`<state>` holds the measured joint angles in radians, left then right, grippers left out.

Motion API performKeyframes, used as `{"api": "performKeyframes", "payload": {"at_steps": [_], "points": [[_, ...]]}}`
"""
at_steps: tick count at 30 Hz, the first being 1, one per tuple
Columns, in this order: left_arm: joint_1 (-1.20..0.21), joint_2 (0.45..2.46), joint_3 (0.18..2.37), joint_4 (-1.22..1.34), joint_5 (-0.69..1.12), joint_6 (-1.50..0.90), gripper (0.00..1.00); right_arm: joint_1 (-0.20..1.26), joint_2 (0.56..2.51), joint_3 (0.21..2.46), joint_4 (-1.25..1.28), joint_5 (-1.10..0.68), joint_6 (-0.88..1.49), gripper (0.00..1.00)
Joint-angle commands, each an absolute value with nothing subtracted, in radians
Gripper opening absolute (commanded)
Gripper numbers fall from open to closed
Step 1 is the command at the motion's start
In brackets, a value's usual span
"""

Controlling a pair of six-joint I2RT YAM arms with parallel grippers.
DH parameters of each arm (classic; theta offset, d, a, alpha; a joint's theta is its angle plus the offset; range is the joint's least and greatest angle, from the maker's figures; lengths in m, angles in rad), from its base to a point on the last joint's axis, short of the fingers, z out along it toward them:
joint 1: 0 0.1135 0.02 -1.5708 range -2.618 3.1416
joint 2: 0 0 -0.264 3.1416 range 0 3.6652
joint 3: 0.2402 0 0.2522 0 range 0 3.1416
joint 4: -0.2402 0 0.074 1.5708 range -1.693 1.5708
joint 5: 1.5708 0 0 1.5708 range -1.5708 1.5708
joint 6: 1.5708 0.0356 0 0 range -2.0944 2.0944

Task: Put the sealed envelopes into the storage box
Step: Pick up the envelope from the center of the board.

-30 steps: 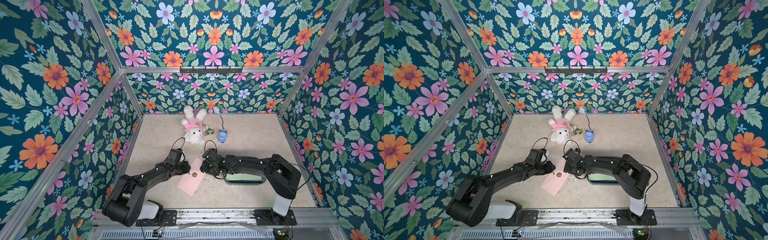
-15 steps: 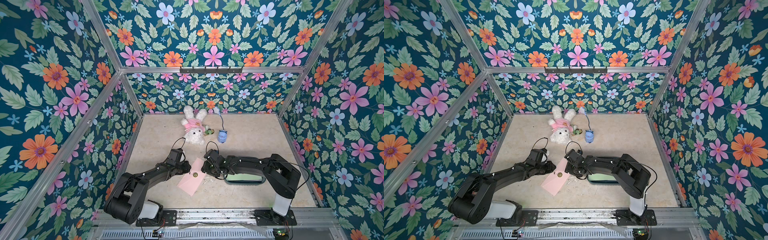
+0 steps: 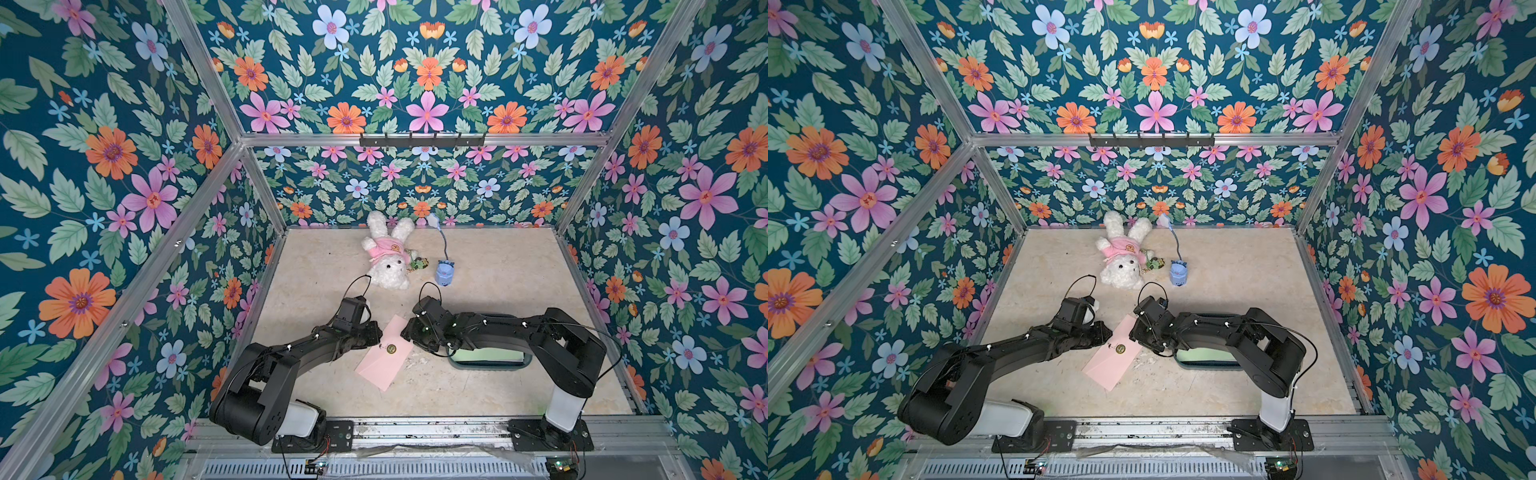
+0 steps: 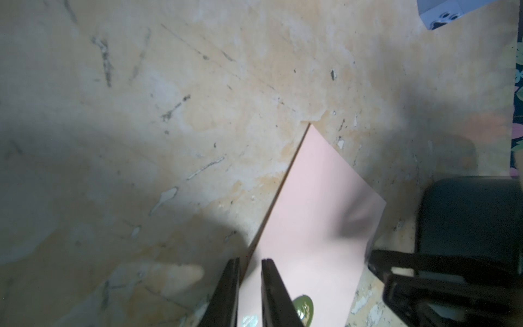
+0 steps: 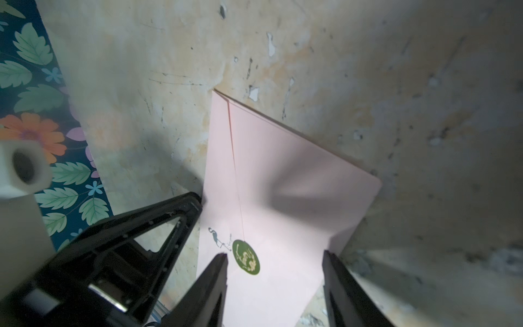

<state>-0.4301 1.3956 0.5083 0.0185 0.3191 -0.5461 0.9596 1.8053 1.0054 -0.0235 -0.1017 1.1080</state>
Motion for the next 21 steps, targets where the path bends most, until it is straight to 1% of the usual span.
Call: {"api": "performKeyframes", "payload": {"at_steps": [1,4,7,9,12,17,21], "points": [[-0.43,1.354,0.522,-0.045,0.286,-0.537,0.25,0.962,1.788,0.999,-0.054,-0.072,1.111,0.58],[-0.43,1.299,0.547,-0.04,0.282,-0.538,0.23,0.962,1.781,0.994,-0.061,-0.068,1.11,0.58],[-0.43,1.29,0.575,-0.023,0.33,-0.527,0.17,0.963,1.772,0.986,-0.06,-0.064,1.112,0.58],[-0.43,1.316,0.586,-0.004,0.393,-0.527,0.12,0.962,1.773,0.987,-0.065,-0.065,1.112,0.58],[-0.43,1.361,0.595,-0.006,0.429,-0.524,0.06,0.963,1.768,0.98,-0.059,-0.064,1.117,0.58],[-0.43,1.45,0.627,-0.06,0.402,-0.5,0.01,0.963,1.767,0.979,-0.065,-0.064,1.116,0.58],[-0.43,1.482,0.612,-0.046,0.394,-0.513,0.02,0.963,1.754,0.966,-0.054,-0.064,1.118,0.58]]}}
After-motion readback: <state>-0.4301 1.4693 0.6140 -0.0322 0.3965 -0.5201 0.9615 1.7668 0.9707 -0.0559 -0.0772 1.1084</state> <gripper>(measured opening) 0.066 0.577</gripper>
